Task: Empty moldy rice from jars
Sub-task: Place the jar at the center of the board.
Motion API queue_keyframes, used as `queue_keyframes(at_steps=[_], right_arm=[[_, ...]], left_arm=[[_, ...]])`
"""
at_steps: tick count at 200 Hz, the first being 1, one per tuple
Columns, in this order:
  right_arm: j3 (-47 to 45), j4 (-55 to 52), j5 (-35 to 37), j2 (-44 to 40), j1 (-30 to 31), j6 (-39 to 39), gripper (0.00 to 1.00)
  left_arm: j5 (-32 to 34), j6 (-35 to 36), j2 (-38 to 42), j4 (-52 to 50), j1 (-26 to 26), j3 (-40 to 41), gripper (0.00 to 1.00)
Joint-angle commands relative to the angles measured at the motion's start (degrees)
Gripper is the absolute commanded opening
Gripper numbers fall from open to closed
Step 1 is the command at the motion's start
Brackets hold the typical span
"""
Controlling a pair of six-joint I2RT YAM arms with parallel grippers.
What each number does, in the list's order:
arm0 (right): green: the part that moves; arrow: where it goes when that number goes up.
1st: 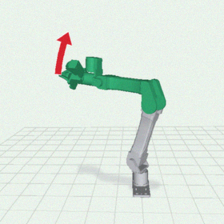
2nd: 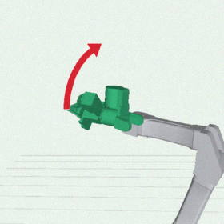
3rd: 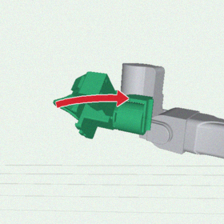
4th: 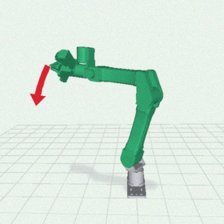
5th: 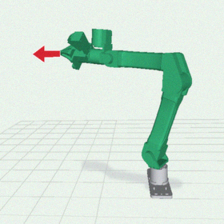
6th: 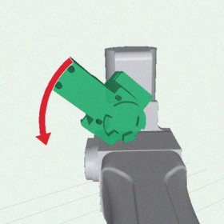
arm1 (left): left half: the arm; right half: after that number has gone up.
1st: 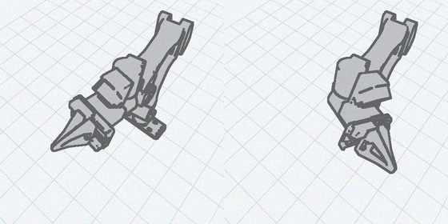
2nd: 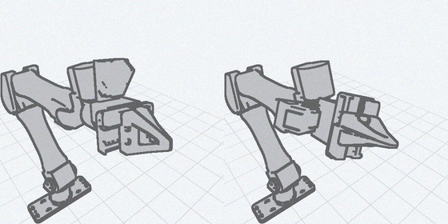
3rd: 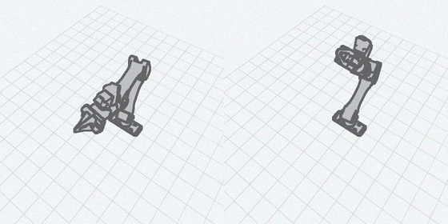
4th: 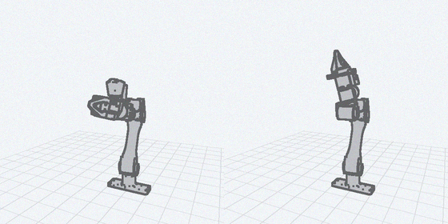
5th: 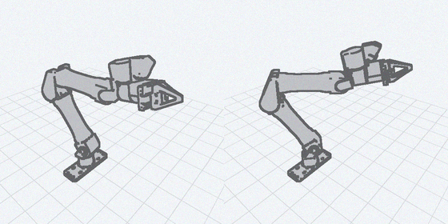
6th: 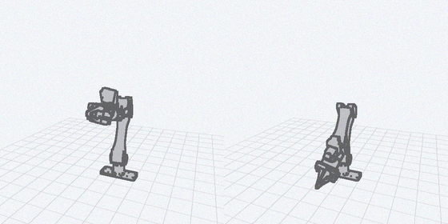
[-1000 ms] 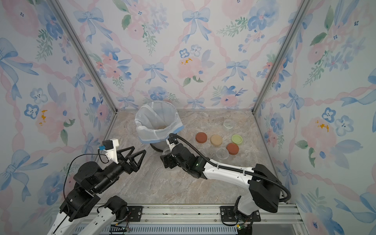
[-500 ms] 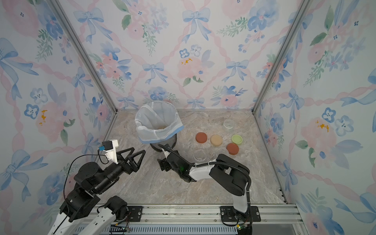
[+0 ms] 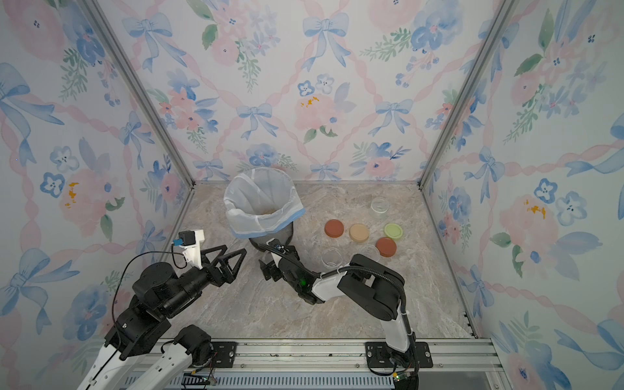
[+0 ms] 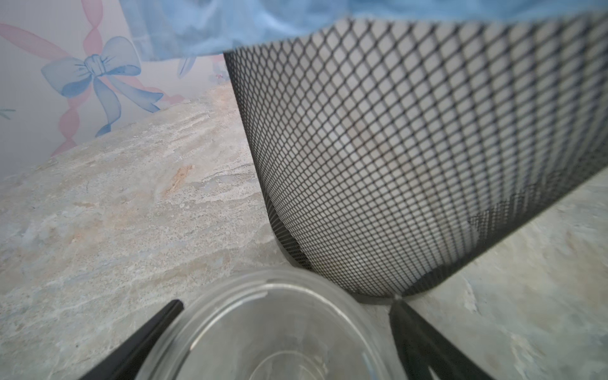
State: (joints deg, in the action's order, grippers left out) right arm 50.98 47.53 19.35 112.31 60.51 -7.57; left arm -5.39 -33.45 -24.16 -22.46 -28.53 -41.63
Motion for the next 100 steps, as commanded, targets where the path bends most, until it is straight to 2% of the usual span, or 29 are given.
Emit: queue_keyframes(at_steps=[1,41,100], right_arm=[[-1.07,0.43,3.01,-4.59,0.68,2.06,0.97],[-1.72,-4.01,4.82,-9.0,0.75,2.39,0.97],[0.27,-23.66,1.78,-21.5,0.48,0.93,0.98]], left_arm=[[0.77,1.67,0.69,-0.15,0.03,-0.56,0.98],[2.42,3.52,0.21,-0.15,-0.03,-1.49,0.98],[5.9,7.45,-1.45,-0.17,0.04,-3.07,0.98]])
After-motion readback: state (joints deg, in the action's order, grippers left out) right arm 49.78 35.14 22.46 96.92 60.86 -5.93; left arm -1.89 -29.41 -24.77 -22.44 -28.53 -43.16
